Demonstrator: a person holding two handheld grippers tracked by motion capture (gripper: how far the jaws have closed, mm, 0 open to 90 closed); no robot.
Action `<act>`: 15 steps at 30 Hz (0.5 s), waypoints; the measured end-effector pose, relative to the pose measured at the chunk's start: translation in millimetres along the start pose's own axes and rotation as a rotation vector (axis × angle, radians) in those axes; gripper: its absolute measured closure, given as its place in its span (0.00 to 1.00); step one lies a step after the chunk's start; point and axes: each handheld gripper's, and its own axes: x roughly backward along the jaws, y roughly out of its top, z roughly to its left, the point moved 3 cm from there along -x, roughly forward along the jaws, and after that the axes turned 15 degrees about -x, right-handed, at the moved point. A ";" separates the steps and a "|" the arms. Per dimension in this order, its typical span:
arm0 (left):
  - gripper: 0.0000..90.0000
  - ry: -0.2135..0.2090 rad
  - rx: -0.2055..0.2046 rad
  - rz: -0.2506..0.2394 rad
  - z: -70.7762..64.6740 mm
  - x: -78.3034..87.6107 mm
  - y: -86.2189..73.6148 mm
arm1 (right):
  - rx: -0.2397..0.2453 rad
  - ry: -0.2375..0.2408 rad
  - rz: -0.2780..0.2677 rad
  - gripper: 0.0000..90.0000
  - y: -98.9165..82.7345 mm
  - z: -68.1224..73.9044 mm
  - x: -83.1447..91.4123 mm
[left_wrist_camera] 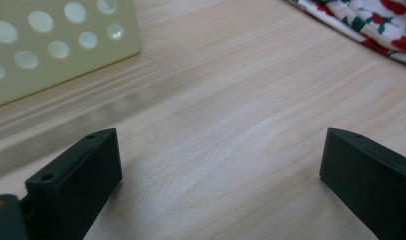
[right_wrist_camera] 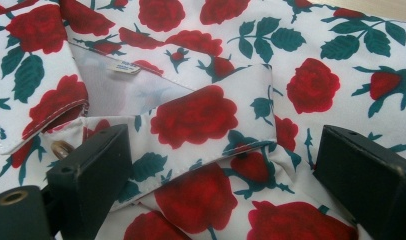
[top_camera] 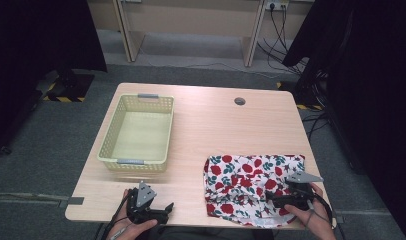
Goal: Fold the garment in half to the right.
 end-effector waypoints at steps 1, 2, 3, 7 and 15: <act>0.03 -0.002 0.001 -0.006 -1.4 0.0 1.1 | 0.000 0.000 0.000 0.09 0.0 -0.2 0.1; 0.03 -0.008 -0.001 -0.008 -3.4 -0.3 2.0 | 0.000 0.001 0.001 0.09 0.1 -0.3 0.1; 0.03 -0.015 -0.006 -0.009 -5.6 -1.0 2.9 | -0.001 0.000 0.002 0.09 0.1 -0.4 0.2; 0.03 -0.041 -0.021 -0.013 -14.1 -5.3 7.1 | -0.014 -0.015 0.002 0.10 0.5 -3.9 1.4; 0.03 -0.107 -0.069 -0.052 -40.6 -17.1 28.5 | -0.018 -0.017 0.001 0.09 1.1 -5.5 0.9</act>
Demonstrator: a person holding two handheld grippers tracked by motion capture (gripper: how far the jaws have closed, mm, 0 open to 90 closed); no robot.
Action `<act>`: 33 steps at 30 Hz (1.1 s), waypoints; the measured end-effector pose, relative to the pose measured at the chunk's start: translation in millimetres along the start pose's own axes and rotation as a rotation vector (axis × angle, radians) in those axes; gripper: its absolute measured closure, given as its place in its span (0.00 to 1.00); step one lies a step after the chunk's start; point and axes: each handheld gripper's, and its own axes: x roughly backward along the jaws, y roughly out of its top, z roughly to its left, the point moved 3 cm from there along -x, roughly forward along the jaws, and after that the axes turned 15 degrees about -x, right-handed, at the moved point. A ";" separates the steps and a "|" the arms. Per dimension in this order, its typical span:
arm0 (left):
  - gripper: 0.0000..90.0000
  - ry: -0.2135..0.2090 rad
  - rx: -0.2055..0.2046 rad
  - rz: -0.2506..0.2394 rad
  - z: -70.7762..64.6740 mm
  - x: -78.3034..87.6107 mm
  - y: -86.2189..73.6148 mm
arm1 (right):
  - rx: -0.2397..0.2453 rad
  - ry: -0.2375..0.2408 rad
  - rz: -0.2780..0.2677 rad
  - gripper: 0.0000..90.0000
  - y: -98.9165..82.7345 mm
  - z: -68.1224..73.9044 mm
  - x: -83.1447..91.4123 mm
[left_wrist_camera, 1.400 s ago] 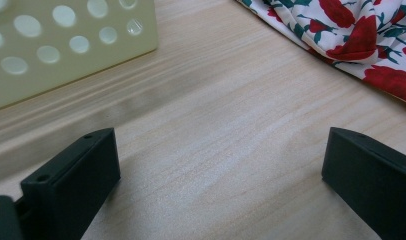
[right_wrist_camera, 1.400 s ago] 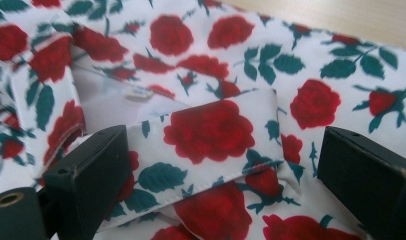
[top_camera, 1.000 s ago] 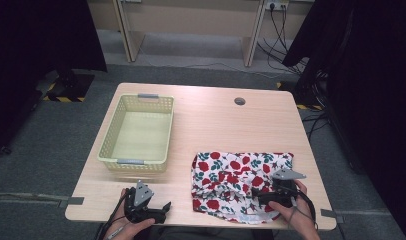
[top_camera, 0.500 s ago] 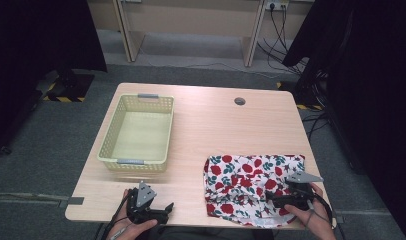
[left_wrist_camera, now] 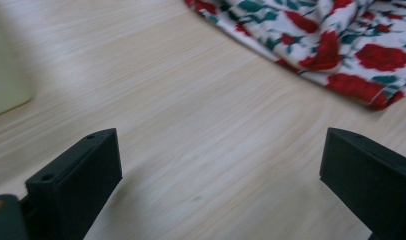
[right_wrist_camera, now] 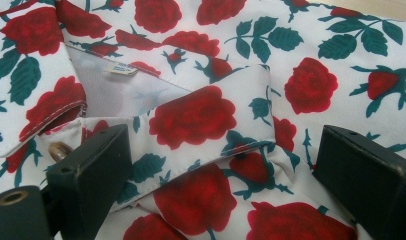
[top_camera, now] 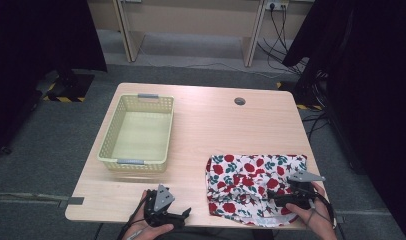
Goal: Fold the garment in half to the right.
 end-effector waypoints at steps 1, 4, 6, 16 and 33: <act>0.03 -0.010 -0.006 -0.004 -3.4 -2.4 3.6 | 0.001 0.001 -0.001 0.09 0.1 -0.3 -0.1; 0.03 -0.026 -0.032 -0.022 -12.2 -8.6 15.1 | 0.001 0.000 -0.004 0.09 -0.1 -0.2 0.0; 0.03 -0.034 -0.040 -0.030 -17.5 -12.3 21.6 | -0.004 -0.002 -0.004 0.09 0.4 -0.2 -0.1; 0.04 -0.089 -0.033 -0.038 -45.5 -33.3 35.3 | -0.013 -0.002 -0.014 0.09 -0.1 0.3 0.4; 0.12 -0.084 -0.089 -0.005 -59.3 -52.5 46.0 | -0.008 -0.003 -0.017 0.09 -0.7 0.5 -0.2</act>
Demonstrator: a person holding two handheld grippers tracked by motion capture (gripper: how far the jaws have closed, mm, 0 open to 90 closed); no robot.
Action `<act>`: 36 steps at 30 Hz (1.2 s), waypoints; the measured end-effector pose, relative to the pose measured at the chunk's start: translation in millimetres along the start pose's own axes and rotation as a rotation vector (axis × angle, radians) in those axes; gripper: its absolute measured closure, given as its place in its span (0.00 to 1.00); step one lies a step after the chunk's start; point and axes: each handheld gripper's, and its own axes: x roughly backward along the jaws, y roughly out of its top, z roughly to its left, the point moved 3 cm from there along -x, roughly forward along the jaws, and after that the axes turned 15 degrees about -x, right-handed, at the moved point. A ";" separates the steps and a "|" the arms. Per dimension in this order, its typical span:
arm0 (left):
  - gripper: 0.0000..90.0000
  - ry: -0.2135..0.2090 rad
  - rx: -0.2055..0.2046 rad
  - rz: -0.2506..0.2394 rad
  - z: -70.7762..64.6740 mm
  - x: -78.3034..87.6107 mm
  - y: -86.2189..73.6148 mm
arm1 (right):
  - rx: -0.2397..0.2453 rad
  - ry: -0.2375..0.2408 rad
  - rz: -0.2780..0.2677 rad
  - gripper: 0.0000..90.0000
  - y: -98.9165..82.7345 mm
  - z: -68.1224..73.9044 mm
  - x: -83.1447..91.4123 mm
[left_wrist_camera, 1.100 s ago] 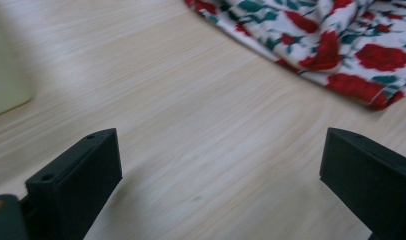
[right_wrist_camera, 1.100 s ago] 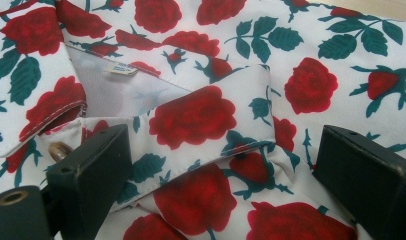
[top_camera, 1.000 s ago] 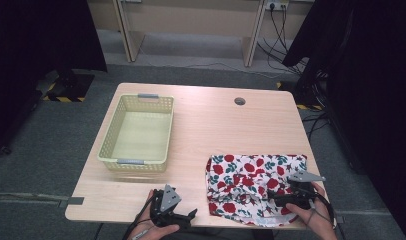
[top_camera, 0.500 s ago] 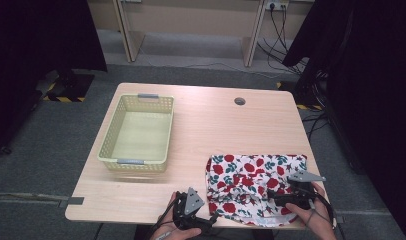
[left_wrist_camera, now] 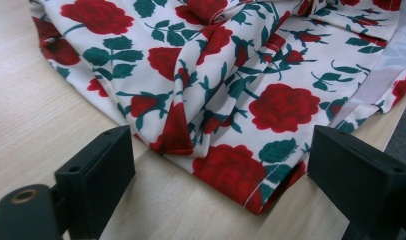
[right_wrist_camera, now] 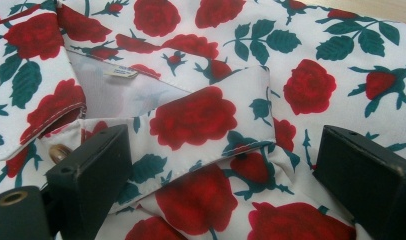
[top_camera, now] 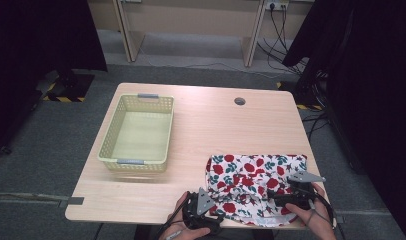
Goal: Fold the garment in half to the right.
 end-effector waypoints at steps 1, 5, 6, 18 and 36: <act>0.14 -0.014 0.000 -0.002 -0.3 -2.1 2.9 | -0.001 0.000 0.000 0.09 0.0 0.1 0.0; 0.30 -0.019 -0.024 0.015 1.4 -2.2 7.1 | 0.005 0.001 0.000 0.09 0.3 -0.4 -0.2; 0.35 -0.022 -0.025 0.011 2.1 -2.7 7.4 | 0.002 0.000 -0.001 0.09 0.0 -0.2 -0.1; 0.82 -0.061 -0.043 -0.010 7.2 -4.8 10.4 | 0.002 0.003 -0.002 0.09 -0.1 0.0 -0.5; 0.85 -0.027 -0.110 0.019 2.3 -5.8 15.2 | 0.012 0.047 -0.072 0.11 13.5 15.5 7.2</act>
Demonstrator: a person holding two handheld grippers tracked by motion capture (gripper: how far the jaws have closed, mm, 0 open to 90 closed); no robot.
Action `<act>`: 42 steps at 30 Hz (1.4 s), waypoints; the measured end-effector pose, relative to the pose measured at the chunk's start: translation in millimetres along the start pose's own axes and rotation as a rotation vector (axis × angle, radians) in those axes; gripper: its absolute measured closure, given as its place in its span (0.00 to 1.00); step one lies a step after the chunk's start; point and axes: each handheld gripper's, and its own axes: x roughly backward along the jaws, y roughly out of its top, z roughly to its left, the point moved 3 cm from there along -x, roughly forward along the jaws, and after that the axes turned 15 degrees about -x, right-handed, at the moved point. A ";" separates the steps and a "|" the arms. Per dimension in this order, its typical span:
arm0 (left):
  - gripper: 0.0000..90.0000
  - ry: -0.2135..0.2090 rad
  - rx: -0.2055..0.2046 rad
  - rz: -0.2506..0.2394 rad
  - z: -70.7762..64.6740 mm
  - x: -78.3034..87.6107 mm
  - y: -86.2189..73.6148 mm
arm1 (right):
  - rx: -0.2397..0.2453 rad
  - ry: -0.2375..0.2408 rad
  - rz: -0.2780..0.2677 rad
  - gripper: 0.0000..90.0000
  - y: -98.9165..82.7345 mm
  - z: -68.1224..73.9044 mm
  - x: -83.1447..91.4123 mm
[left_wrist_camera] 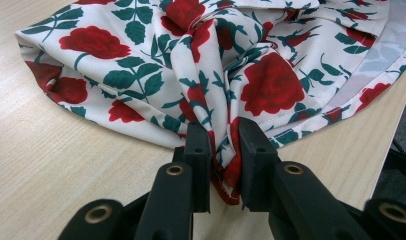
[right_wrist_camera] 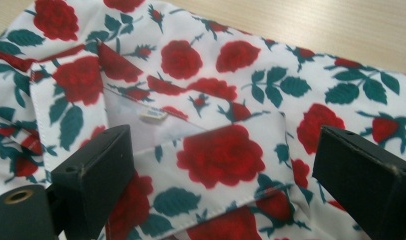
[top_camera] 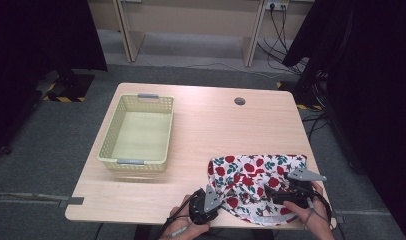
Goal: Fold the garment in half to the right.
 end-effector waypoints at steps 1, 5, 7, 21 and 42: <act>0.85 0.000 0.001 0.001 -0.2 0.2 -0.1 | 0.002 0.003 -0.002 0.11 1.6 1.4 -0.2; 0.85 -0.007 -0.001 -0.002 0.6 0.0 -0.3 | 0.020 0.017 -0.008 0.11 9.2 8.8 -2.2; 0.85 -0.008 0.004 -0.001 1.0 -0.1 -0.3 | 0.027 0.028 -0.010 0.11 12.9 14.1 -3.7; 0.85 -0.010 0.016 -0.009 1.4 -0.6 -0.8 | 0.116 0.089 0.005 0.11 41.2 55.6 -26.6; 0.85 -0.002 0.015 -0.002 1.3 -0.2 -0.9 | 0.189 0.173 0.056 0.16 72.0 103.6 -79.1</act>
